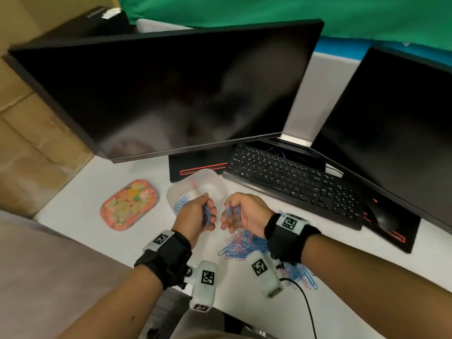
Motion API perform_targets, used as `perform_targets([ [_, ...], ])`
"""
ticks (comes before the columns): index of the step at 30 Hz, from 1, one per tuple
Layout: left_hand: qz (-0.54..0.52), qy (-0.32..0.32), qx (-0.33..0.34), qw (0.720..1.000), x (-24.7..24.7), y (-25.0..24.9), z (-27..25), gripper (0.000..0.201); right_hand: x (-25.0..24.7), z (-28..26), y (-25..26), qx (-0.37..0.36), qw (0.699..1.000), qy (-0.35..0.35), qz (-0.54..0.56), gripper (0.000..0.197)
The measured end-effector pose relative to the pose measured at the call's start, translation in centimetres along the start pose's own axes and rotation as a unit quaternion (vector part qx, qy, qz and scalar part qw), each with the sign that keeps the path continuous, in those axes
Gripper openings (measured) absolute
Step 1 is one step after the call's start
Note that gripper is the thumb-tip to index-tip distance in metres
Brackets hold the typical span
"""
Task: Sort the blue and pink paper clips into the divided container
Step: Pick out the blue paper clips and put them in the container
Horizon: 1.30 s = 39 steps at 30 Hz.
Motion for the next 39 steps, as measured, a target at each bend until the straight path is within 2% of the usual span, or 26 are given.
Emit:
perform_targets([
  [4,0.034,-0.09,0.005,0.995,-3.7,-2.7,0.2,0.029,2.8,2.8,2.0,0.035,0.996,0.005,-0.081,0.018],
  [7,0.031,-0.129,-0.006,0.991,-5.9,-3.6,0.3,0.026,4.1,4.5,2.9,0.06,0.989,-0.006,-0.132,0.016],
  [11,0.066,-0.145,-0.011,0.987,-7.0,-4.0,0.2,0.031,5.2,6.7,3.7,0.071,0.984,-0.012,-0.165,0.017],
  [14,0.089,-0.151,0.01,0.985,-6.8,-4.5,-0.2,0.028,5.9,7.6,4.1,0.07,0.981,-0.004,-0.179,0.009],
  [16,0.114,-0.165,0.034,0.979,-6.9,-4.8,-0.5,0.024,6.2,7.9,4.4,0.073,0.975,-0.004,-0.212,0.012],
  [18,0.141,-0.176,0.063,0.972,-6.9,-5.1,-0.9,0.013,6.4,8.0,4.7,0.083,0.962,-0.006,-0.259,0.009],
  [20,0.177,-0.172,0.095,0.964,-6.5,-5.4,-1.2,0.008,6.4,7.9,4.9,0.076,0.951,0.001,-0.301,0.026],
  [22,0.225,-0.158,0.135,0.952,-5.8,-5.7,-1.6,0.011,5.9,7.4,5.1,0.054,0.955,0.006,-0.29,0.037],
  [24,0.262,-0.133,0.164,0.942,-5.1,-5.7,-1.8,0.014,5.0,6.3,5.0,0.035,0.965,-0.002,-0.258,0.026],
  [28,0.34,-0.048,0.156,0.926,-2.8,-3.7,-1.3,0.016,1.1,2.7,3.6,0.019,0.969,-0.048,-0.24,0.02],
  [31,0.424,0.013,0.136,0.895,-1.0,-0.9,-0.5,0.028,-2.8,-0.2,1.1,0.025,0.956,-0.099,-0.274,0.018],
  [34,0.527,0.066,0.088,0.842,0.3,2.3,0.3,0.025,-5.7,-2.8,-1.2,0.016,0.905,-0.133,-0.404,0.015],
  [36,0.586,0.072,0.046,0.805,0.2,4.0,0.8,0.014,-6.1,-4.0,-3.0,0.012,0.887,-0.124,-0.445,0.015],
  [39,0.639,0.075,-0.002,0.766,0.1,5.9,1.6,0.012,-6.6,-5.2,-6.3,0.019,0.869,-0.099,-0.484,0.017],
])
Point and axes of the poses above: each hand's wrist, its own z-axis towards the middle knuckle, its own x-axis out of the palm, y = z × x, the point moved 5 cm from there along z, towards the middle knuckle, and after that the axes turned 13 degrees about y, right-handed, at the moved point
